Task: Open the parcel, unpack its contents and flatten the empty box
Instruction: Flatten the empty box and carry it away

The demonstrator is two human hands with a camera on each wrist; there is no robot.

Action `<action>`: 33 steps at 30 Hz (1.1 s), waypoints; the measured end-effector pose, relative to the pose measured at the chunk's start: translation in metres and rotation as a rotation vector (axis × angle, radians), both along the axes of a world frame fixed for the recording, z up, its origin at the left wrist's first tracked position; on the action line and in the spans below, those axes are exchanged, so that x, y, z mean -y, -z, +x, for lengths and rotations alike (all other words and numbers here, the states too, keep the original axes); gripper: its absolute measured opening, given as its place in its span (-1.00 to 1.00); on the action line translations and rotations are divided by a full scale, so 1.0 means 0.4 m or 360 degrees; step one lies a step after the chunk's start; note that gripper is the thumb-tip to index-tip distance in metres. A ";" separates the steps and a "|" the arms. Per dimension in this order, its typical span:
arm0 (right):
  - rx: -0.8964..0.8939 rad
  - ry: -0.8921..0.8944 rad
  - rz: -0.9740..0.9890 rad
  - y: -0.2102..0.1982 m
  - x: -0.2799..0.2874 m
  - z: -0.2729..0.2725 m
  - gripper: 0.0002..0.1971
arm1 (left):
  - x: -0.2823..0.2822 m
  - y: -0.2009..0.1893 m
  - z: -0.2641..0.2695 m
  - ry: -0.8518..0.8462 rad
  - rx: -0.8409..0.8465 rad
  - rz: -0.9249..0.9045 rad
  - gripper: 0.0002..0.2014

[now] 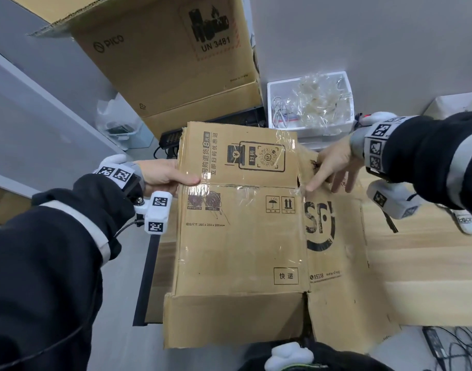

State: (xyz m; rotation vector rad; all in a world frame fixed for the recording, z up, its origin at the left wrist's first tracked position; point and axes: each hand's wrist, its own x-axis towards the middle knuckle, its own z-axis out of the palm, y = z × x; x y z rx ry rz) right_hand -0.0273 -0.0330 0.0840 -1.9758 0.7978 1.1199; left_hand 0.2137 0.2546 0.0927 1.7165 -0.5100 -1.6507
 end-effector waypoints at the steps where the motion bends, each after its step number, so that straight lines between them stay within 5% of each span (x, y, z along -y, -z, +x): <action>1: 0.0015 0.0033 0.0033 -0.003 0.003 -0.005 0.28 | -0.003 -0.003 0.000 0.0003 -0.0007 -0.0004 -0.38; 7: 0.0223 0.0208 -0.0130 -0.013 0.035 -0.028 0.54 | -0.008 -0.019 0.001 -0.0002 0.0055 0.0033 -0.30; 12: 0.0458 -0.0030 -0.0501 -0.044 0.047 -0.053 0.35 | -0.005 -0.052 -0.010 -0.0063 0.0122 0.0051 -0.23; 19: 0.0425 -0.0136 -0.0507 -0.020 0.078 -0.045 0.25 | -0.001 -0.072 -0.027 -0.0176 0.0223 0.0084 -0.53; 23: 0.0427 -0.0279 -0.0703 -0.017 0.078 -0.040 -0.09 | -0.005 -0.051 -0.026 -0.0281 0.0253 0.0148 -0.25; 26: 0.0415 -0.0350 -0.0831 -0.020 0.076 -0.037 -0.05 | 0.009 -0.053 -0.048 -0.0349 0.0356 0.0190 -0.43; 29: 0.0408 -0.0370 -0.0658 -0.036 0.064 -0.024 0.04 | 0.018 -0.066 -0.059 -0.0394 0.0368 0.0187 -0.51; 33: 0.0427 -0.0394 -0.0243 -0.024 0.076 0.005 -0.07 | 0.015 -0.083 -0.067 -0.0381 0.0350 0.0257 -0.49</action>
